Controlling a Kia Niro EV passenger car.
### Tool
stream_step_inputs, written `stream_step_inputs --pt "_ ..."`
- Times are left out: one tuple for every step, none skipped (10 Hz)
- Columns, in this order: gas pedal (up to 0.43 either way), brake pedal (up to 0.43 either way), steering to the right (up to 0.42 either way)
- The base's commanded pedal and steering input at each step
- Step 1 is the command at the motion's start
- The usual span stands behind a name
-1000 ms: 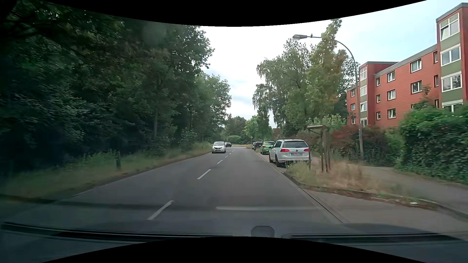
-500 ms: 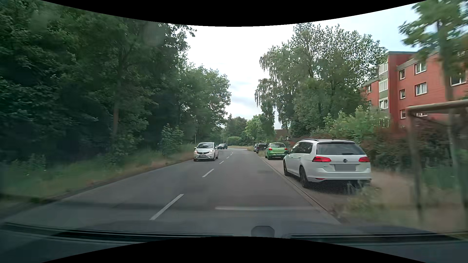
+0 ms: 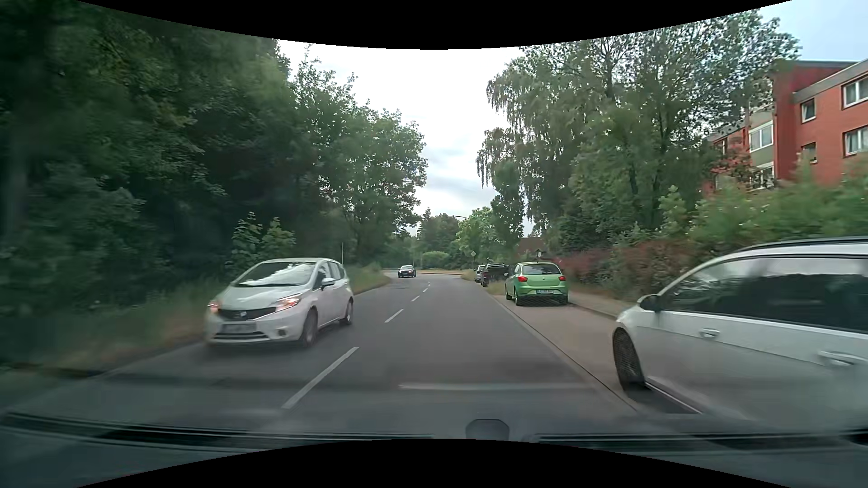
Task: Follow the waypoints while adhering to traffic rules and regulations
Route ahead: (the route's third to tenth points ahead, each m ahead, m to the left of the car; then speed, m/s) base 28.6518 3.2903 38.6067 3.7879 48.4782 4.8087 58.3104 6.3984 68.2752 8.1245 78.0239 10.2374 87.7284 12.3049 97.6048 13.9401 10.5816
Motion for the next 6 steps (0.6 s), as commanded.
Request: stream_step_inputs --pt "0.15 0.0 -0.004" --pt "0.15 0.0 -0.004" --pt "0.15 0.0 -0.004" --pt "0.15 0.0 -0.004" --pt "0.15 0.0 -0.004" --pt "0.15 0.0 -0.003"
